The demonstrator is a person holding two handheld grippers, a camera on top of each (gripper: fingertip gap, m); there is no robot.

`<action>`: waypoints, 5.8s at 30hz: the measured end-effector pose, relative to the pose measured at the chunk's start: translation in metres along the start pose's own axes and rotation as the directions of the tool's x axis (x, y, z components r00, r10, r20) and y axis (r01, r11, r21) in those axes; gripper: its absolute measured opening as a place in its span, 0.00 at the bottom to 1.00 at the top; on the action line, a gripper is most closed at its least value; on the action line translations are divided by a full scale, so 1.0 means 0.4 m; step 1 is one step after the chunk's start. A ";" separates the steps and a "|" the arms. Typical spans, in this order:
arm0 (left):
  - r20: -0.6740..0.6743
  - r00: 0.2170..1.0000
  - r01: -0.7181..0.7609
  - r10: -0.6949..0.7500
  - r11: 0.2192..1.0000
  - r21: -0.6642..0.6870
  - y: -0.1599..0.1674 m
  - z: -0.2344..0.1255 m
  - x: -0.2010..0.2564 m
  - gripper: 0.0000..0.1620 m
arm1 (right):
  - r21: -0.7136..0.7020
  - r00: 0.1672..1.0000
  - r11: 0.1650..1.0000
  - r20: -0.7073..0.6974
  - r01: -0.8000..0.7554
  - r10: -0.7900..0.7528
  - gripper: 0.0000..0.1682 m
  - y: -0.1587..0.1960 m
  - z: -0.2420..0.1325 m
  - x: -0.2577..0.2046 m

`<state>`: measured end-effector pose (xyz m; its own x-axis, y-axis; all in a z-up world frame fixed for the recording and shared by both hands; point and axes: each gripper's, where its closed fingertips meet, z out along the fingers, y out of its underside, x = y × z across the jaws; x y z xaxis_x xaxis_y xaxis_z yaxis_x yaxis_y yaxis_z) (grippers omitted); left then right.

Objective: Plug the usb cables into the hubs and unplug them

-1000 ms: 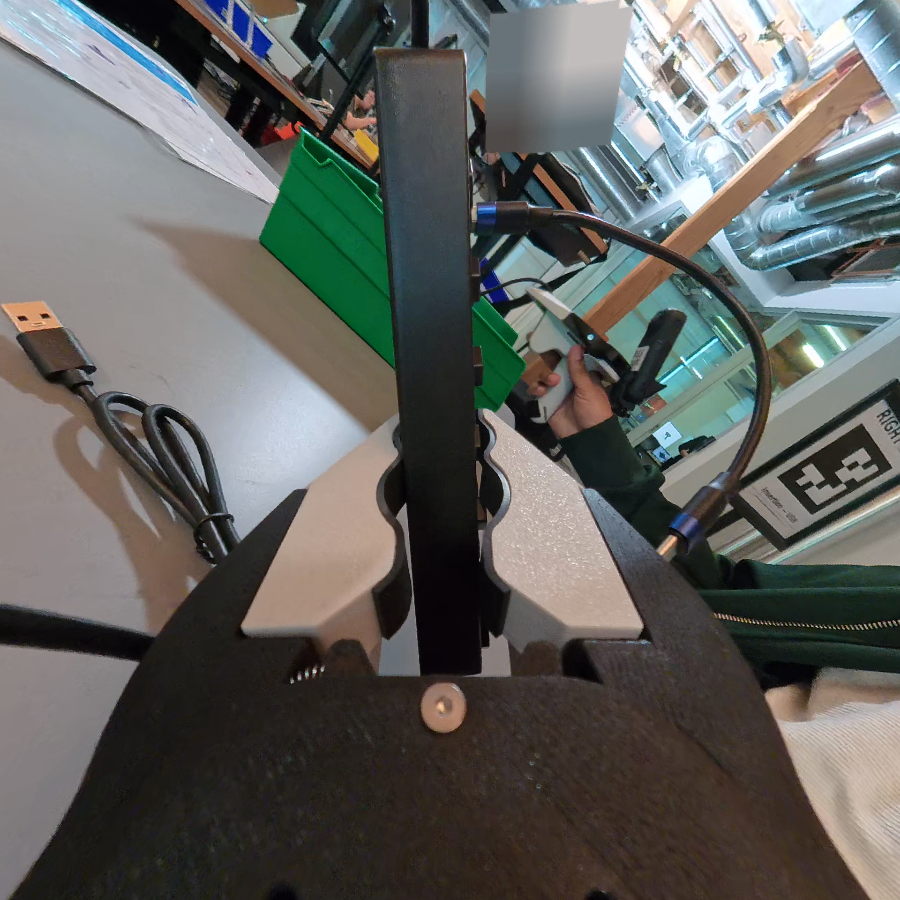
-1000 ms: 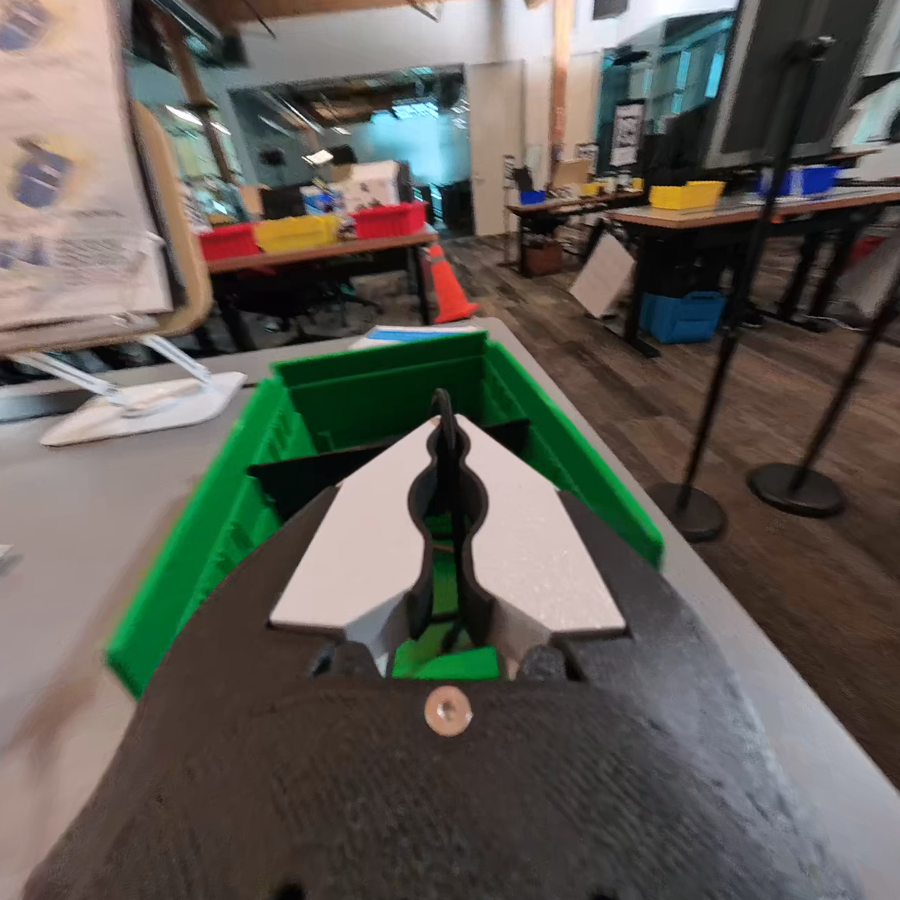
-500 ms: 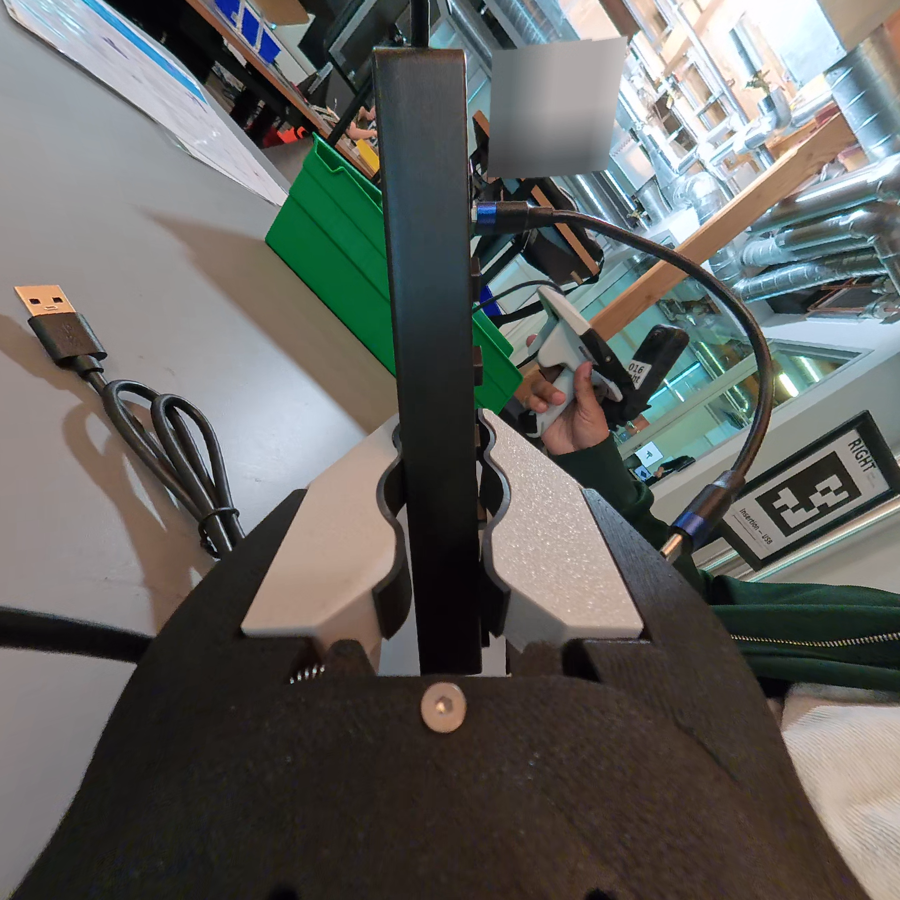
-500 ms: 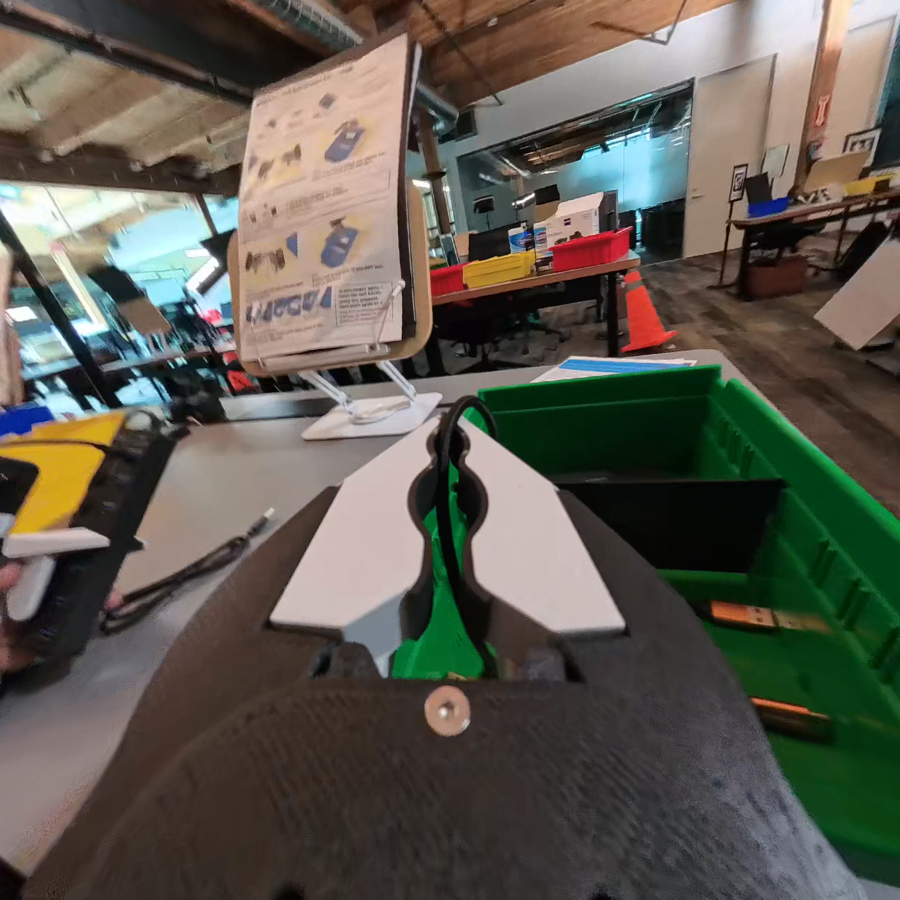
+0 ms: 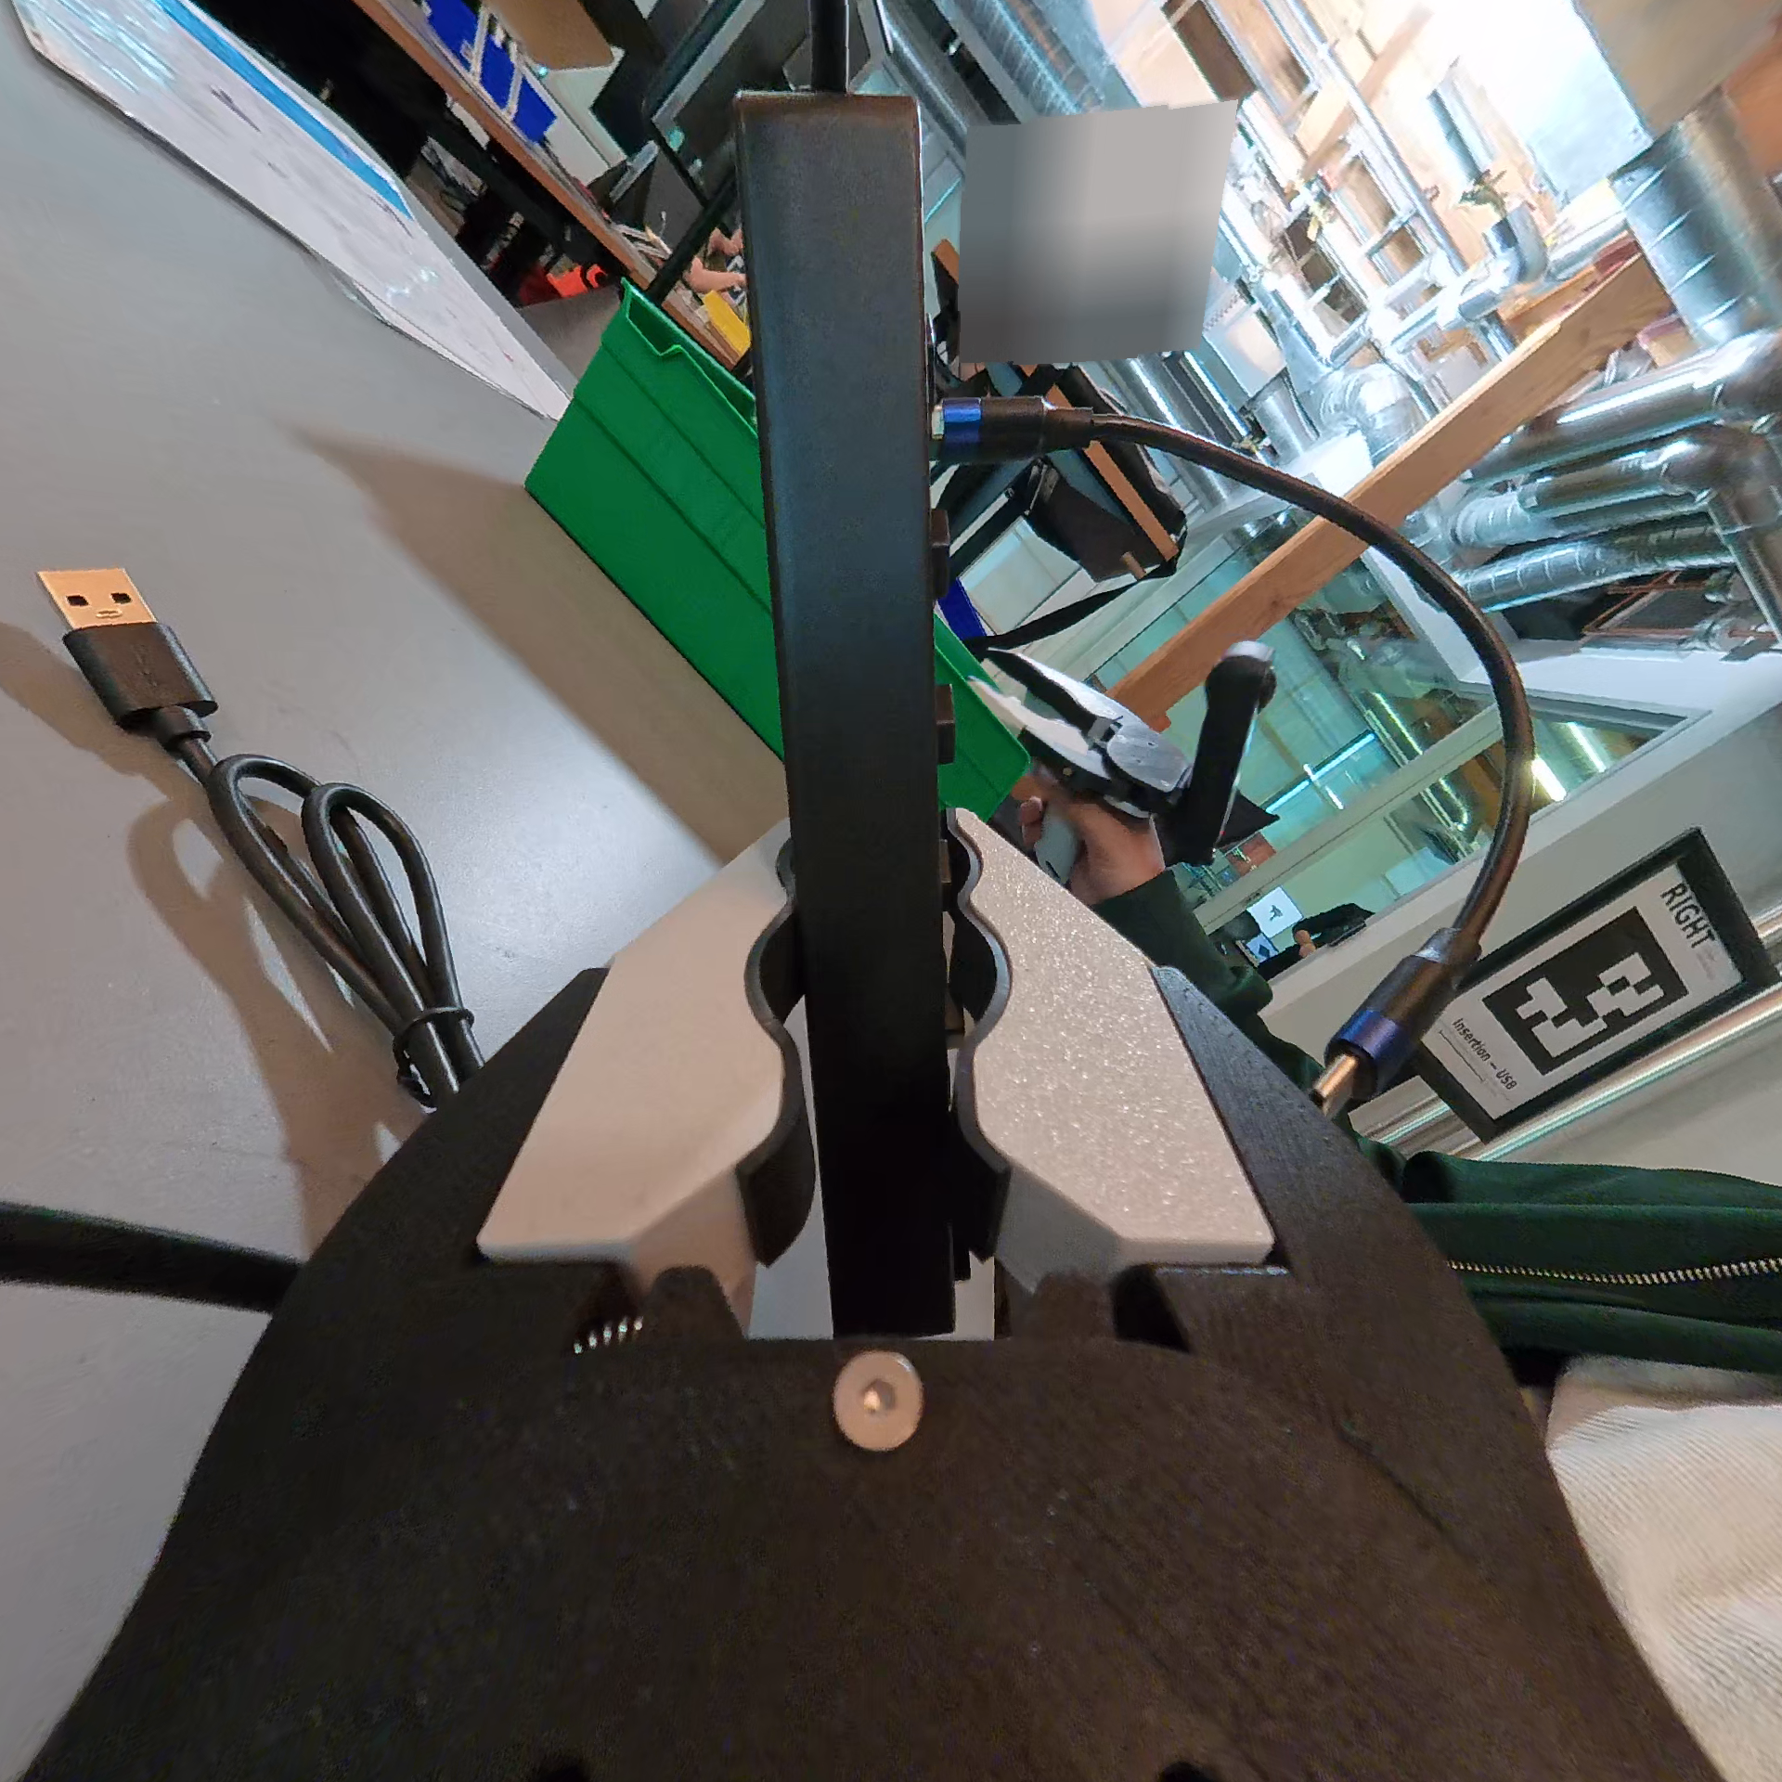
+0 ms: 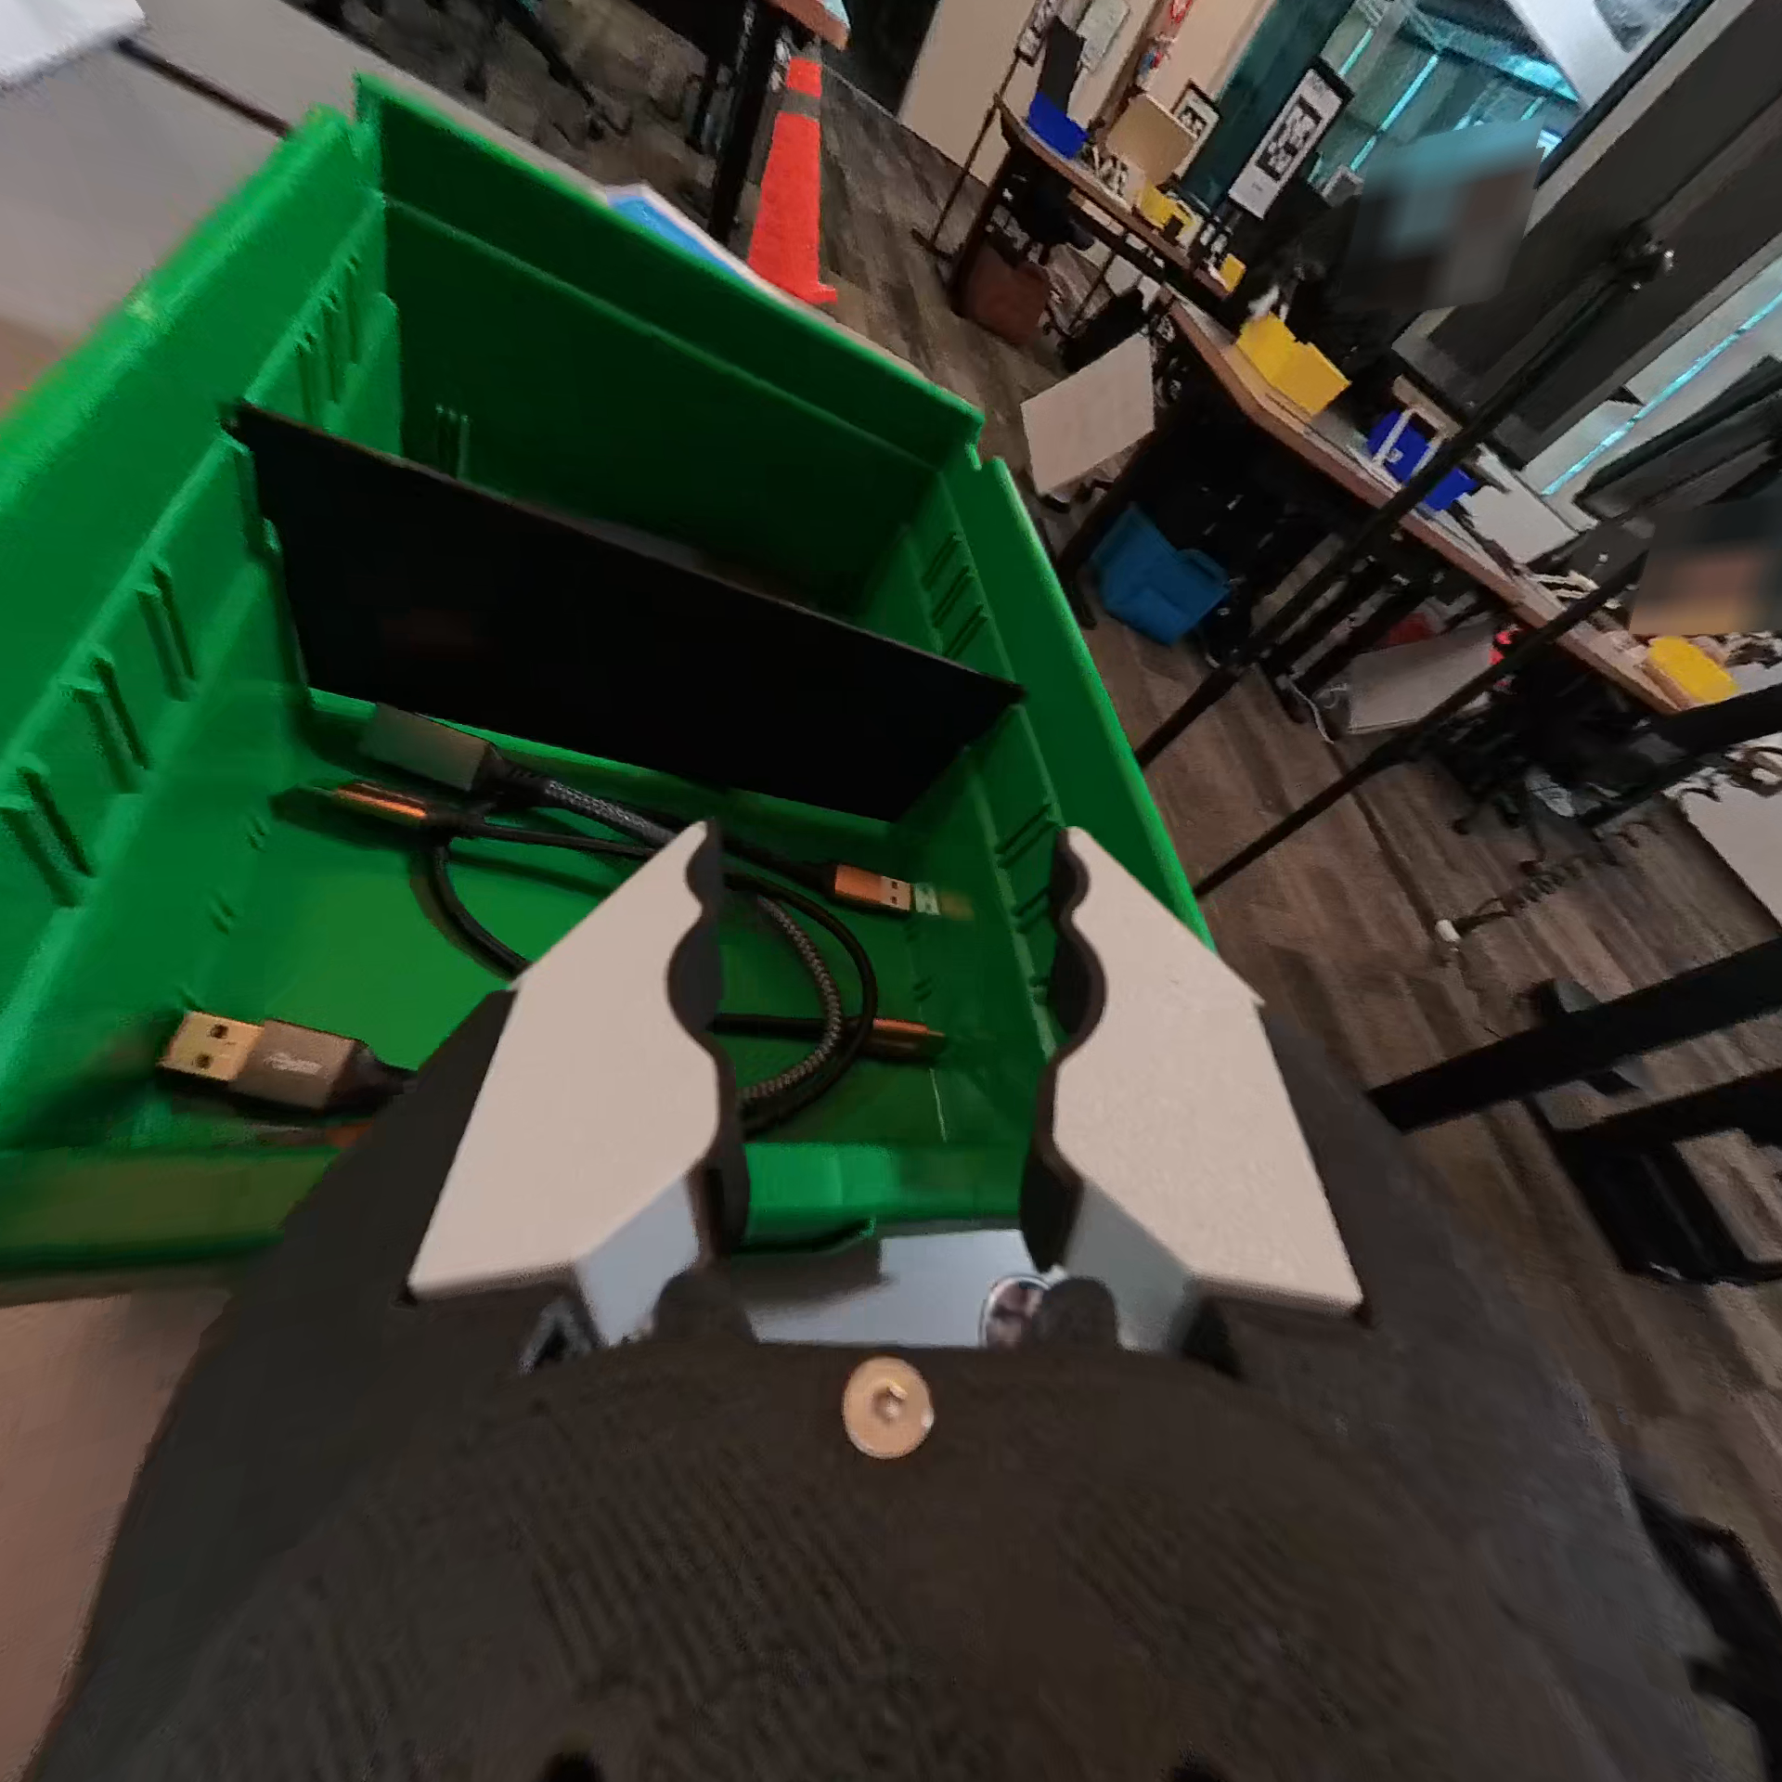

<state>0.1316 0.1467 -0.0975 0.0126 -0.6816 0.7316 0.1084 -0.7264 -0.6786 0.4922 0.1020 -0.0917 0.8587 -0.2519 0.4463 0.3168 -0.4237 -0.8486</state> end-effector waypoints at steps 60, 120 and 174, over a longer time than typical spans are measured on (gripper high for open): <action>-0.283 0.949 -0.215 0.140 0.943 -0.253 0.182 0.076 0.227 0.15 | 0.760 0.655 0.650 0.489 0.004 -0.576 0.05 -0.350 -0.511 -0.662; 0.041 0.830 -0.557 0.556 0.830 0.022 0.023 0.034 0.196 0.15 | 0.620 0.719 0.734 0.641 -0.278 -0.270 0.17 -0.378 -0.467 -0.627; 0.565 0.469 -0.794 0.679 0.605 -0.068 -0.275 -0.111 0.068 0.15 | 0.341 0.657 0.839 0.753 -0.424 0.026 0.08 -0.436 -0.447 -0.544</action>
<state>0.0760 0.2039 -0.0058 0.6416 -0.7627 -0.0811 -0.0122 0.0955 -0.9954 0.1781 0.0752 0.0101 0.8758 0.4791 0.0576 0.0392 0.0483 -0.9981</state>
